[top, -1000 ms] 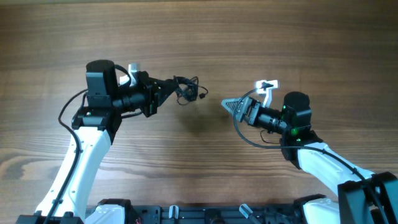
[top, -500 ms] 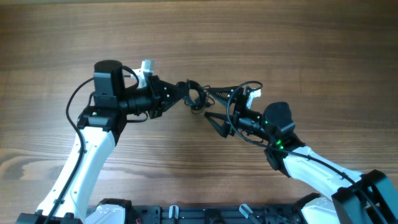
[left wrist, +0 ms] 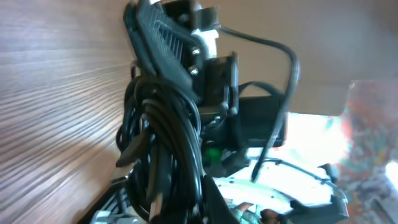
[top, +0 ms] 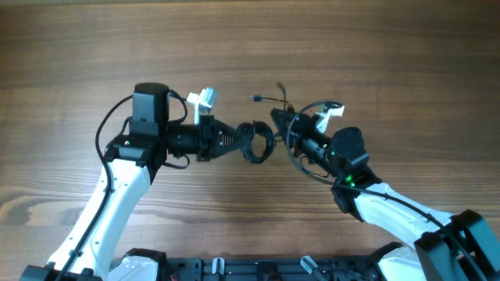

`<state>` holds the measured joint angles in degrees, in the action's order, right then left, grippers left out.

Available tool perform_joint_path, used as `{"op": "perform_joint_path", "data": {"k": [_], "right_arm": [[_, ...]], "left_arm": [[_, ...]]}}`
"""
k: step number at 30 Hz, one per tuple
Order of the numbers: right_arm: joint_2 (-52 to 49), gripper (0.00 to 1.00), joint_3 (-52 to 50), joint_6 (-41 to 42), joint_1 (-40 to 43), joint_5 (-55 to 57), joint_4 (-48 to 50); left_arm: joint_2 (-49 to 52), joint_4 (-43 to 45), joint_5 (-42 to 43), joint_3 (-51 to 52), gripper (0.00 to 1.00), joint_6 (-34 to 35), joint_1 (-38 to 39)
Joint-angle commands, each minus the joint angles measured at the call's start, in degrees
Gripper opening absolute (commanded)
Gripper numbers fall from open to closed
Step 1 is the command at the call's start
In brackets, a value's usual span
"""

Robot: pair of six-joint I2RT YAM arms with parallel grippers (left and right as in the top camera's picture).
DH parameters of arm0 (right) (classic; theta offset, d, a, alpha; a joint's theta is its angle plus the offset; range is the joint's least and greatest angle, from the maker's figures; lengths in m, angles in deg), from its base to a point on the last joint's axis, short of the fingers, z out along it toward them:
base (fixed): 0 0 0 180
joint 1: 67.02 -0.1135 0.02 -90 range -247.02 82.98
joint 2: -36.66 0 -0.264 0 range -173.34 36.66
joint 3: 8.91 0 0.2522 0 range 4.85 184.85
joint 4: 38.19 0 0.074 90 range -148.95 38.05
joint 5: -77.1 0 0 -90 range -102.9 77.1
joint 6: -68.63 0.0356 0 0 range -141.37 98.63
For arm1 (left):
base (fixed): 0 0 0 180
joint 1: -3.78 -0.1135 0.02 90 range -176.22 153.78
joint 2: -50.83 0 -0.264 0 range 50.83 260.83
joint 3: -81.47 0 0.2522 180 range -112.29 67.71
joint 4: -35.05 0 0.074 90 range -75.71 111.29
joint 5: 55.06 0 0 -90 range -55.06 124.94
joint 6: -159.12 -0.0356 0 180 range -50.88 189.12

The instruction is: Untangle cables

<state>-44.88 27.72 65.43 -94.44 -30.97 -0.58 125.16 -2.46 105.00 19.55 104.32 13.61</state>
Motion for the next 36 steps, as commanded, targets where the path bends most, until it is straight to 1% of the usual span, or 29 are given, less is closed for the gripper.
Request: {"op": "perform_joint_path", "data": {"k": [1, 2, 3, 5, 6, 8, 10, 14, 17, 19, 20, 21, 23, 25, 26, 28, 31, 32, 34, 36], "right_arm": [[-0.33, 0.05, 0.37, -22.40, 1.64, -6.45, 0.00], [-0.15, 0.05, 0.37, -24.20, 2.32, -8.26, 0.00], [-0.09, 0.05, 0.37, -24.98, 2.62, -9.18, 0.00], [0.22, 0.05, 0.39, -27.17, 2.91, -11.06, 0.02], [0.39, 0.05, 0.39, -28.65, 2.91, -11.43, 0.00], [0.68, 0.05, 0.44, -31.58, 2.91, -10.73, 0.02], [0.83, 0.05, 0.72, -32.83, 2.93, -9.66, 0.02], [0.81, 0.04, 2.89, -32.76, 2.91, -11.21, -0.39], [0.81, 0.05, 5.84, -33.09, 2.86, -13.31, -6.54], [0.81, 0.05, 7.96, -37.20, 2.86, -14.12, -10.82], [0.81, 0.04, 8.85, -37.99, 2.86, -13.68, -12.22], [0.81, 0.05, 9.94, -38.82, 2.86, -13.25, -13.55], [0.83, 0.05, 12.61, -40.00, 2.86, -12.90, -16.28], [0.83, 0.05, 15.52, -41.62, 2.86, -12.92, -20.83], [0.81, 0.05, 16.96, -42.47, 2.84, -12.92, -23.80], [0.81, 0.05, 20.50, -46.84, 2.58, -12.13, -31.43], [0.81, 0.05, 23.85, -49.35, 2.49, -6.21, -38.14], [0.81, 0.08, 24.48, -49.31, 2.49, -4.87, -39.12], [0.81, 0.18, 24.65, -49.03, 2.49, -4.68, -39.17], [0.81, 0.23, 24.65, -47.08, 2.47, -5.33, -40.17]], "left_arm": [[-0.07, -8.28, -15.26, -0.07, 0.04, -8.24, 0.28], [-0.07, -9.97, -19.45, -0.07, 0.04, -8.24, 0.31], [-0.07, -10.45, -21.90, -0.07, 0.04, -8.24, 0.31], [-0.07, -9.86, -24.59, -0.07, 0.04, -8.26, 0.31], [-0.07, -9.22, -25.05, -0.07, 0.04, -9.01, 0.31], [-0.07, -8.87, -25.03, -0.07, 0.04, -13.03, 0.31], [-0.07, -8.98, -24.98, -0.07, 0.04, -14.99, 0.33], [-0.07, -8.79, -25.03, -0.07, 0.04, -15.67, 0.81], [-0.07, -7.91, -25.22, -0.07, 0.04, -15.04, 0.94], [-0.07, -7.78, -26.95, -0.07, 0.04, -14.80, 0.94], [-0.07, -8.02, -28.26, -0.07, 0.04, -14.58, 0.94], [-0.07, -8.24, -29.92, -0.07, 0.04, -13.97, 0.94], [-0.07, -9.33, -37.13, -0.07, 0.04, -9.22, 0.94], [-0.07, -9.86, -41.05, -0.07, 0.04, -6.12, 0.94], [-0.07, -9.73, -41.44, -0.07, 0.04, -5.68, 0.94], [-0.07, -9.33, -41.66, -0.07, 0.04, -4.28, 0.94], [-0.07, -9.79, -42.62, -0.07, 0.04, -4.74, 0.94], [-0.07, -10.08, -43.58, -0.07, 0.04, -4.74, 0.94], [-0.07, -10.40, -45.57, -0.07, 0.04, -4.74, 0.94], [-0.07, -10.23, -45.97, -0.07, 0.04, -4.76, 0.92]]}}
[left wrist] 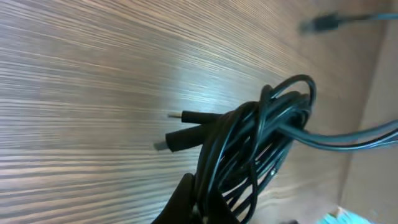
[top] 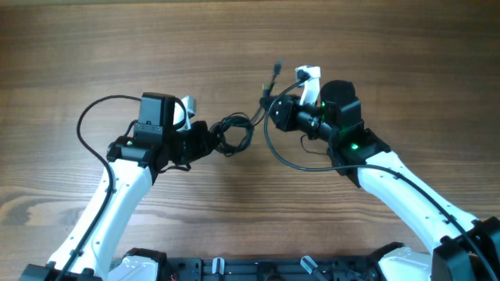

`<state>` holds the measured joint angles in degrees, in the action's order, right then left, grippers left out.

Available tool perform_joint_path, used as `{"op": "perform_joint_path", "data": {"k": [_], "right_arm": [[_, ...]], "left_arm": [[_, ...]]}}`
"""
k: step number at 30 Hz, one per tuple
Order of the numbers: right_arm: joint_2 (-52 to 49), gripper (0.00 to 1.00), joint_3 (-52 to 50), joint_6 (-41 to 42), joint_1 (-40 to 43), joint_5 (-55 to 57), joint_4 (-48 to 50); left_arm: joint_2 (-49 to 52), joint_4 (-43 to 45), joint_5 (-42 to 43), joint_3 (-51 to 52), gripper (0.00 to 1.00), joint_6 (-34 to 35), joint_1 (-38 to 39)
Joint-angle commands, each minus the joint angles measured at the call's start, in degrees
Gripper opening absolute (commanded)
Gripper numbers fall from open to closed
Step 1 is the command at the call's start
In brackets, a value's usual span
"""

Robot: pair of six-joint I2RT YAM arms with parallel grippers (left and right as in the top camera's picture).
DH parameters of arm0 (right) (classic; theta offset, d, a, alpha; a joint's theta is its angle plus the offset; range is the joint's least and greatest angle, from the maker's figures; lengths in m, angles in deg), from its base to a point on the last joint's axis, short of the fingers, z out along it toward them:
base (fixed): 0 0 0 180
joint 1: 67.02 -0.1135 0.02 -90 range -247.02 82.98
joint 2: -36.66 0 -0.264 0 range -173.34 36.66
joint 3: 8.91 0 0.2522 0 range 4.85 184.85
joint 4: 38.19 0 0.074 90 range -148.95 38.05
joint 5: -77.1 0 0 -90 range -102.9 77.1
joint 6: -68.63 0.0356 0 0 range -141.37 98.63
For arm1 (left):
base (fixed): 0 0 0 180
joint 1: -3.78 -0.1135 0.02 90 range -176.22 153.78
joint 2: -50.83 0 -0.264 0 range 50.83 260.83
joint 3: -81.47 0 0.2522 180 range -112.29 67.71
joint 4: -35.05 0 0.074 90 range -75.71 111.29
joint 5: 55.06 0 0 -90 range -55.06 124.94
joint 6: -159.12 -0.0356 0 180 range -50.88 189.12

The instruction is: Untangle cables

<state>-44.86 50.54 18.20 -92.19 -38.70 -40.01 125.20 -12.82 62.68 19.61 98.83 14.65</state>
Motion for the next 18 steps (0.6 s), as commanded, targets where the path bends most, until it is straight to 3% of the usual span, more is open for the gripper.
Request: {"op": "perform_joint_path", "data": {"k": [1, 3, 5, 6, 7, 8, 12, 14, 17, 18], "right_arm": [[0.79, 0.20, 1.84, 0.50, 0.22, 1.60, -0.92], [0.79, 0.16, 1.84, 1.42, 0.22, -0.87, -0.70], [0.74, 0.30, 1.84, 2.60, 0.04, -1.66, -0.87], [0.74, 0.53, 1.84, 2.62, -0.15, -1.36, -1.16], [0.74, 0.84, 1.84, 2.82, -0.33, -1.25, -1.90], [0.72, 1.00, 1.84, 5.09, -0.37, -1.29, -3.43], [0.70, 1.00, 0.98, 21.53, -1.14, -1.27, -12.94], [0.22, 0.98, -0.52, 33.83, -3.39, -1.27, -17.20], [-1.97, 0.83, -1.29, 44.61, -8.04, -0.13, -15.30], [-3.69, 0.84, -1.31, 52.61, -10.47, 1.84, -14.47]], "left_arm": [[-0.11, 0.22, -3.63, -0.13, 0.04, 0.55, -0.11], [-0.11, 0.20, -3.63, -0.13, 0.04, 0.55, -0.11], [-0.11, 0.22, -3.63, -0.13, 0.04, 0.52, -0.11], [-0.11, 0.31, -3.63, -0.13, 0.04, 0.37, -0.11], [-0.11, 0.48, -3.65, -0.13, 0.04, 0.26, -0.13], [-0.11, 0.79, -3.65, -0.13, 0.04, 0.11, -0.17], [-0.11, 2.01, -3.61, -0.13, 0.04, 0.37, -0.17], [-0.11, 3.61, -3.54, -0.13, 0.04, 0.81, -0.42], [-0.22, 5.57, -1.79, -0.15, 0.04, 0.81, -1.09], [-0.22, 6.16, 0.20, -0.15, 0.04, 0.79, -1.31]]}}
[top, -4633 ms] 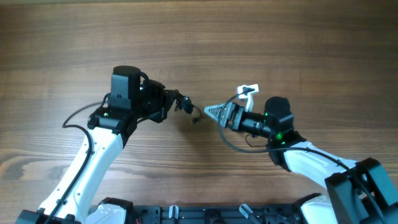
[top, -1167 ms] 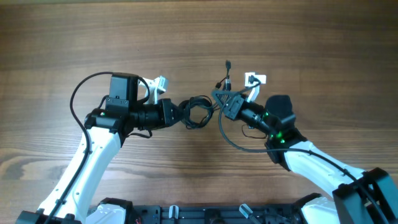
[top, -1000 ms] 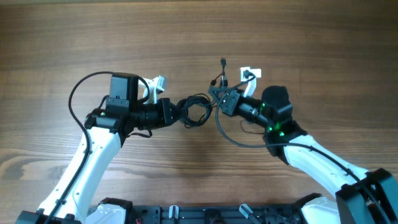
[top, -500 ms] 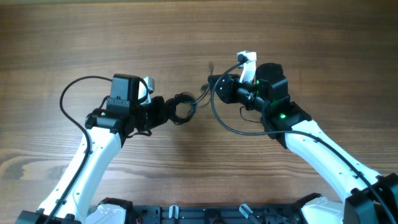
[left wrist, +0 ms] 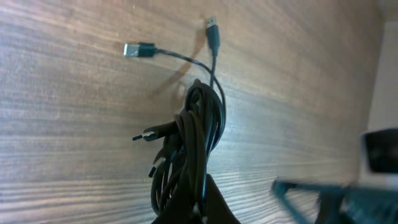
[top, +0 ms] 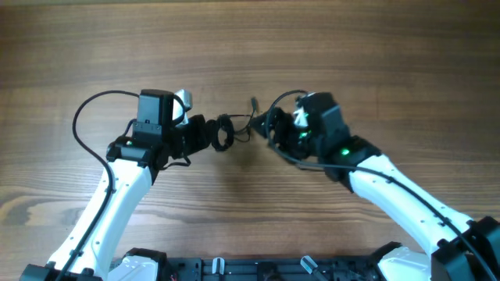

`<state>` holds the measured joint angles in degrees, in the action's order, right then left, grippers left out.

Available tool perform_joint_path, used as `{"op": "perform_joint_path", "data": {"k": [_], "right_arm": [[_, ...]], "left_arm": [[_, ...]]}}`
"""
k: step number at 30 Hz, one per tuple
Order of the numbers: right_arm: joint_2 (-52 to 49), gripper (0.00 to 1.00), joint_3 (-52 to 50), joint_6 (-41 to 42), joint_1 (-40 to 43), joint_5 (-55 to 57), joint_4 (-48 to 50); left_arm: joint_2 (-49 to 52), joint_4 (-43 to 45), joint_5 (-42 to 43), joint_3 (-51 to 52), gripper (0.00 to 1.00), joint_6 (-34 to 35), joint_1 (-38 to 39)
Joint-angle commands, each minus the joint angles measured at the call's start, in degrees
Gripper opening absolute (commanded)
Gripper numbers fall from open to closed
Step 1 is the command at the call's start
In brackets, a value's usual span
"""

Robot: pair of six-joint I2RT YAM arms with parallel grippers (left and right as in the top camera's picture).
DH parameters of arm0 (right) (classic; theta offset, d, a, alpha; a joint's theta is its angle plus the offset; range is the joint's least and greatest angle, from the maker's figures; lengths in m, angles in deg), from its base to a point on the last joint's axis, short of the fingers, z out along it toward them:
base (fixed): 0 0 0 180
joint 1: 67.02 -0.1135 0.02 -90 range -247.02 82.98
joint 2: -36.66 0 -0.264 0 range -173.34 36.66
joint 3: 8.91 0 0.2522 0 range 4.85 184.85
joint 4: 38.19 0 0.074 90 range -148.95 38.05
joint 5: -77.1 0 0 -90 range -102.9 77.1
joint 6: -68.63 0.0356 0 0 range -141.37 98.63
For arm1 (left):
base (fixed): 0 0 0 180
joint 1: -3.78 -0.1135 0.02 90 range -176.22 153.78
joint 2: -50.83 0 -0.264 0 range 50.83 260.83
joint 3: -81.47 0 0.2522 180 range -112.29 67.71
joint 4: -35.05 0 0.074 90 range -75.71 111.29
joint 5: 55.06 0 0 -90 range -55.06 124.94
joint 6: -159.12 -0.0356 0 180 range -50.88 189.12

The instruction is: Untangle cables

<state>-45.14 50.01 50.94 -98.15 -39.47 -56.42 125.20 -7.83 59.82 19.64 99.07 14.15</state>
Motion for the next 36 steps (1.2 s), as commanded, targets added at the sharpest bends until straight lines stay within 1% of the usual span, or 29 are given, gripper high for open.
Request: {"op": "perform_joint_path", "data": {"k": [1, 2, 3, 5, 7, 10, 12, 15, 17, 19, 22, 23, 24, 25, 27, 29, 31, 35, 36], "right_arm": [[-4.57, 0.88, -0.79, 24.92, -5.70, 3.78, 2.27], [-6.23, 0.96, -0.79, 30.93, -7.04, 5.16, 2.80], [-7.74, 1.00, -0.76, 35.01, -8.07, 6.40, 3.65], [-11.56, 1.00, -0.79, 40.89, -9.22, 9.88, 7.17], [-16.04, 1.00, -0.79, 45.37, -9.31, 11.63, 13.40], [-21.29, 1.00, -0.76, 46.34, -8.94, 16.98, 22.18], [-22.69, 1.00, -0.76, 46.36, -8.55, 17.46, 26.03], [-22.91, 1.00, -0.76, 46.36, -8.22, 19.30, 27.63], [-22.91, 0.88, -0.76, 46.34, -8.22, 19.28, 27.78], [-22.91, 0.54, -0.76, 46.34, -8.22, 18.60, 27.96], [-22.91, 0.25, -0.76, 45.83, -8.07, 18.71, 26.51], [-22.91, 0.05, -0.76, 43.10, -7.74, 19.28, 26.67], [-22.88, 0.05, -0.76, 38.86, -7.26, 19.80, 27.39], [-22.86, 0.05, -0.76, 29.77, -5.97, 19.82, 29.05], [-22.05, 0.05, -0.76, 20.04, -3.91, 17.57, 29.31], [-19.41, 0.05, -0.76, 6.84, -0.61, 13.62, 28.85], [-15.17, 0.05, -0.76, -3.19, 1.49, 11.91, 27.45], [-6.71, 0.05, -0.74, -14.95, 1.86, 13.81, 22.25], [-4.55, 0.05, -0.74, -15.34, 1.75, 13.77, 20.24]], "left_arm": [[-0.22, 1.22, 3.85, -0.17, 0.04, 0.55, -0.81], [-0.22, 1.25, 4.76, -0.17, 0.04, 0.57, -0.81], [-0.22, 1.25, 5.42, -0.17, 0.04, 0.57, -0.81], [-0.22, 1.22, 6.60, -0.17, 0.04, 0.59, -0.81], [-0.22, 1.22, 6.80, -0.17, 0.04, 1.01, -0.81], [-0.28, 0.55, 6.75, -0.15, 0.04, 0.96, -0.85], [-0.33, -0.24, 6.56, -0.15, 0.04, 0.96, -0.96], [-0.35, -0.72, 6.60, -0.15, 0.04, 0.98, -1.01], [-0.39, -0.72, 6.86, -0.15, 0.04, 1.03, -1.01], [-0.57, -1.11, 6.78, -0.15, 0.04, 1.03, -1.01], [-0.87, -1.55, 6.78, -0.15, 0.04, 1.01, -1.01], [-0.98, -1.73, 6.78, -0.15, 0.04, 1.01, -1.01], [-0.98, -1.77, 6.78, -0.17, 0.04, 0.98, -1.01], [-0.96, -1.95, 6.58, -0.15, 0.04, 0.92, -1.01], [-0.96, -2.03, 6.51, -0.15, 0.04, 0.48, -1.01], [-0.96, -2.01, 6.49, -0.15, 0.04, 0.48, -1.01], [-0.92, -1.99, 6.51, -0.15, 0.04, 0.52, -1.01], [-0.85, -1.99, 6.60, -0.15, 0.04, 0.55, -0.44], [-0.85, -1.95, 6.60, -0.15, 0.04, 0.55, 0.26]]}}
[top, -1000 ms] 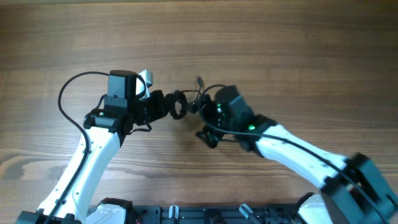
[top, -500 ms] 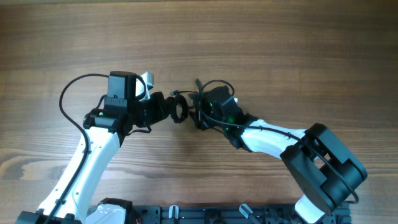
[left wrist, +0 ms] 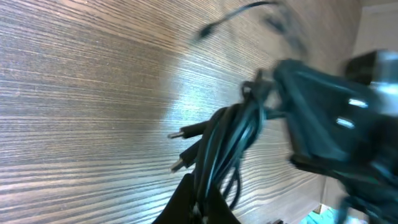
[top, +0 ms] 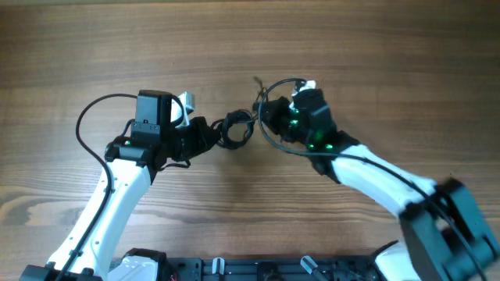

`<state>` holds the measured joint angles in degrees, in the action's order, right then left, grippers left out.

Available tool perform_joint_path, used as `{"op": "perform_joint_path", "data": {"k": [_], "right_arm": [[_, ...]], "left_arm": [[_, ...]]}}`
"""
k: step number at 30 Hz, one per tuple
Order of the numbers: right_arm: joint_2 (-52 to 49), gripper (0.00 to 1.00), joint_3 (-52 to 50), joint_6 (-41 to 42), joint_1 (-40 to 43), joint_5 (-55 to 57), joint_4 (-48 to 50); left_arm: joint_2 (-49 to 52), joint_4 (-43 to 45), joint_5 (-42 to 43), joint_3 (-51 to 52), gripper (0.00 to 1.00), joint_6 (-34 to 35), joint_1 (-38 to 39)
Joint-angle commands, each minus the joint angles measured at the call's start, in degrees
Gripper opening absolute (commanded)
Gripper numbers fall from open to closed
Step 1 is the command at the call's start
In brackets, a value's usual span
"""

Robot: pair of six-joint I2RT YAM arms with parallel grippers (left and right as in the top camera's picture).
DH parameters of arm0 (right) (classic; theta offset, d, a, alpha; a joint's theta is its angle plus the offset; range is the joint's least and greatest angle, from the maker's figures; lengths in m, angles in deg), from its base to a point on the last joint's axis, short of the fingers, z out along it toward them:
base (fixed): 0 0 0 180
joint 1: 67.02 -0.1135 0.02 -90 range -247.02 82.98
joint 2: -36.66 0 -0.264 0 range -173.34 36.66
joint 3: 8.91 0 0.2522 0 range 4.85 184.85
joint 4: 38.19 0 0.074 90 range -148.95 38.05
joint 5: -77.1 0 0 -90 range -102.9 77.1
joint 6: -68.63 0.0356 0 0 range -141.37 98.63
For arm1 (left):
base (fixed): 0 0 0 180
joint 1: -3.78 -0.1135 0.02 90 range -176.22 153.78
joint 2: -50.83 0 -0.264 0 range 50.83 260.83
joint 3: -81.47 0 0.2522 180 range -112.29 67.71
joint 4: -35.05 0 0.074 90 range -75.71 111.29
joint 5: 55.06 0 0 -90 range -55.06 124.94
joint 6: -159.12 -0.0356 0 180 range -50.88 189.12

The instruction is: Untangle cables

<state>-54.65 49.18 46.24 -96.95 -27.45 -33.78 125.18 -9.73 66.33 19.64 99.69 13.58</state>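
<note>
A knot of black cables [top: 235, 129] hangs just over the wooden table between my two arms. My left gripper [top: 211, 136] is shut on its left end. In the left wrist view the bundle [left wrist: 227, 140] rises from my fingers [left wrist: 186, 202], with two plugs [left wrist: 185, 132] sticking out to the left. My right gripper [top: 266, 117] sits against the bundle's right end, blurred in the left wrist view [left wrist: 277, 93]. It appears shut on a loose black cable [top: 275, 146] that loops around it and ends in a plug [top: 256, 80].
The table [top: 375, 47] is bare brown wood all round. My left arm's own supply cable [top: 87, 125] arcs out to the left. The robot base [top: 250, 269] lines the near edge.
My right gripper has moved in against the bundle's right end and its arm has turned. The left gripper with the bundle has shifted slightly right. The loose loop now arcs over the right gripper.
First both grippers met at the bundle in the table's middle. Then they stood apart, left holding the bundle, right holding one strand stretched out from it. Later the right gripper was nearer again with the strand slack, and now it is at the bundle.
</note>
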Motion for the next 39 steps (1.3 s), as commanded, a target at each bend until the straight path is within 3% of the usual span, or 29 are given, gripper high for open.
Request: {"op": "perform_joint_path", "data": {"k": [1, 5, 7, 9, 13, 20, 25, 33, 39], "right_arm": [[6.58, 0.05, 0.09, -10.60, 0.50, 1.38, -4.46], [7.87, 0.05, 0.09, -10.71, -1.14, 0.52, -9.66], [7.85, 0.05, 0.09, -10.82, -2.23, 0.52, -11.50], [7.85, 0.05, 0.09, -8.72, -2.80, 0.55, -12.66], [7.85, 0.05, 0.09, 0.59, -2.80, 1.33, -14.40], [7.85, 0.05, 0.09, 5.01, -2.80, 0.92, -14.38], [7.85, 0.05, 0.09, 4.92, -2.78, 0.92, -14.40], [7.85, 0.05, 0.09, 4.35, -2.67, 0.94, -14.73], [7.85, 0.05, 0.09, 4.42, -2.67, 0.92, -14.67]], "left_arm": [[-0.83, 0.15, 0.11, -0.15, 0.04, -0.07, 1.49], [-0.83, 2.16, 0.09, -0.15, 0.05, -0.07, 4.28], [-0.83, 3.23, 0.07, -0.15, 0.44, -0.07, 6.05], [-0.81, 3.15, -0.04, -0.15, 0.70, -0.11, 7.41], [-0.68, 1.42, -3.02, -0.15, 0.95, -0.04, 8.52], [-0.22, -1.75, -4.52, -0.13, 1.00, 2.25, 8.52], [-0.07, -4.42, -14.40, -0.13, 1.00, 13.66, 8.52], [-3.69, -7.15, -14.49, -0.15, 1.00, 13.35, 8.41], [-12.85, -12.22, -21.07, -0.13, 1.00, 13.40, 8.41]]}}
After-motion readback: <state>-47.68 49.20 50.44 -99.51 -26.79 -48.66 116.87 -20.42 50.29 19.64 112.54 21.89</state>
